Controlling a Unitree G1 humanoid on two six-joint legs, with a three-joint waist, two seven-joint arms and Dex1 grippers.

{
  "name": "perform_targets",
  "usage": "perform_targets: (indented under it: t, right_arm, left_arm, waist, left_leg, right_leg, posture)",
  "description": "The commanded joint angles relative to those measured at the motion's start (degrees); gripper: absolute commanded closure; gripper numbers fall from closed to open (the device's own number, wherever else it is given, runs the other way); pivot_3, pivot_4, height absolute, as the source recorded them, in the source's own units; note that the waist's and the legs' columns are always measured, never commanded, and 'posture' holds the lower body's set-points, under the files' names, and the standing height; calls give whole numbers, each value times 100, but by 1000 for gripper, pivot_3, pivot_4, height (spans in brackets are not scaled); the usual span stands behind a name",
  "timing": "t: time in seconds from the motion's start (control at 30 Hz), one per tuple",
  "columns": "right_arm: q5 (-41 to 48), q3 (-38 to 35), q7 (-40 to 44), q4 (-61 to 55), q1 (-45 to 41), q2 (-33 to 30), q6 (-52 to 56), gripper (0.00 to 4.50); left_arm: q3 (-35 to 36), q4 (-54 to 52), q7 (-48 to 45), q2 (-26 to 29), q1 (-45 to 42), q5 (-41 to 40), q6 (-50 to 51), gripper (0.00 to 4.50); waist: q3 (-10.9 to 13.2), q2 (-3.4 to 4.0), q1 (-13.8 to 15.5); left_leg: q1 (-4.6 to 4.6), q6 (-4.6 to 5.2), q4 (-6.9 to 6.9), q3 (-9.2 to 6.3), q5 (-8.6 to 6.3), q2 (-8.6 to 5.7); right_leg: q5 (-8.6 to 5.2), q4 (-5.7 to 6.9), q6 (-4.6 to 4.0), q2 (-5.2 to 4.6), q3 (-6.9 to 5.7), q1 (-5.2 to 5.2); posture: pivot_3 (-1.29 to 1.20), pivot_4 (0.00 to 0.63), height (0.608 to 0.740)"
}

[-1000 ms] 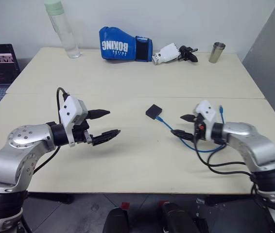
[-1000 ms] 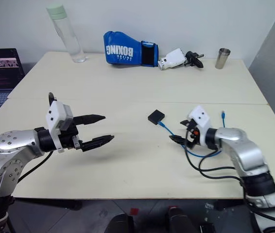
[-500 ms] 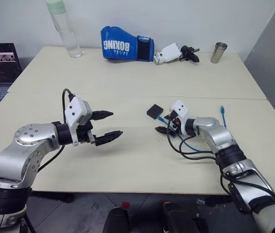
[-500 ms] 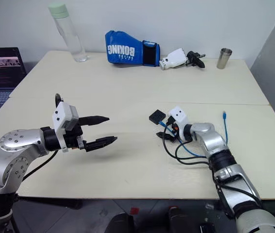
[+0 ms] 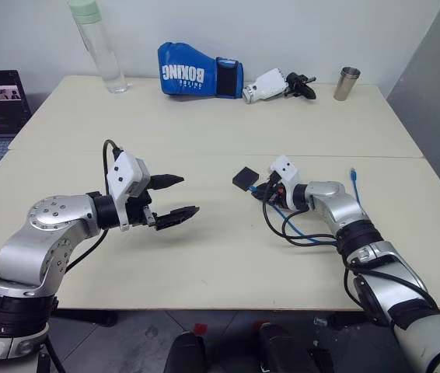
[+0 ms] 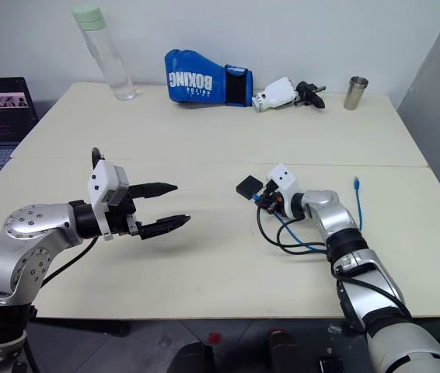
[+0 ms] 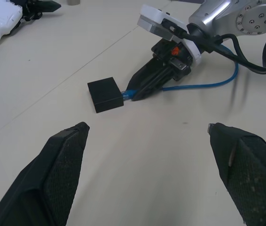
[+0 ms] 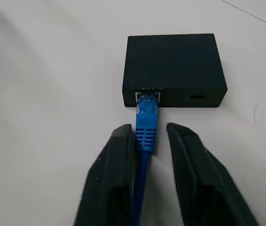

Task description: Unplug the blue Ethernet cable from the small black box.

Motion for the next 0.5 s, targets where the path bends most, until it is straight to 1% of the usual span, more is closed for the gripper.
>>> perform_targets:
  t: [0.03,0.13,0.27,0.4,0.5]
  right_arm:
    - [-257,146,-19,-426,259,10,-297,4384]
    - [-504,278,-113,-898,536,-65,-605,4387]
    - [-1196,646,-290,-1719,841,-432,-1657,4389]
    - [-1956,984,-541,-2377,788,-874,-3113,4390]
    - [-2224,1029,-721,-2489,636,-1008,-3692,4390]
  left_arm:
    - [97,-2,-36,-28,-62,-28,-126,149]
    - [137,87,-37,-48,-58,-66,-88,149]
    - [273,294,-70,-110,-114,-283,69,149]
    - [225,749,-238,-94,-452,-494,359,149]
    - [210,1040,-305,-122,-698,-676,666,149]
  waist:
    - [0,0,-9]
    - [0,0,-16]
    - [0,1,-14]
    - [2,3,-26]
    - [2,2,-37]
  left_leg:
    - [0,0,0,0,0,0]
    - [-1,0,-1,-1,0,0]
    - [-1,-1,-1,-2,1,-1]
    - [-1,-1,0,0,0,-2]
    - [-3,0,1,-3,0,-2]
  right_leg:
    - [0,0,0,0,0,0]
    - [0,0,0,0,1,0]
    - [0,0,1,-1,-1,0]
    - [0,1,1,-1,0,-2]
    - [-1,4,1,0,-3,-4]
  posture:
    - [0,150,740]
    - [0,150,740]
    - [0,150,740]
    - [0,150,740]
    - [0,150,740]
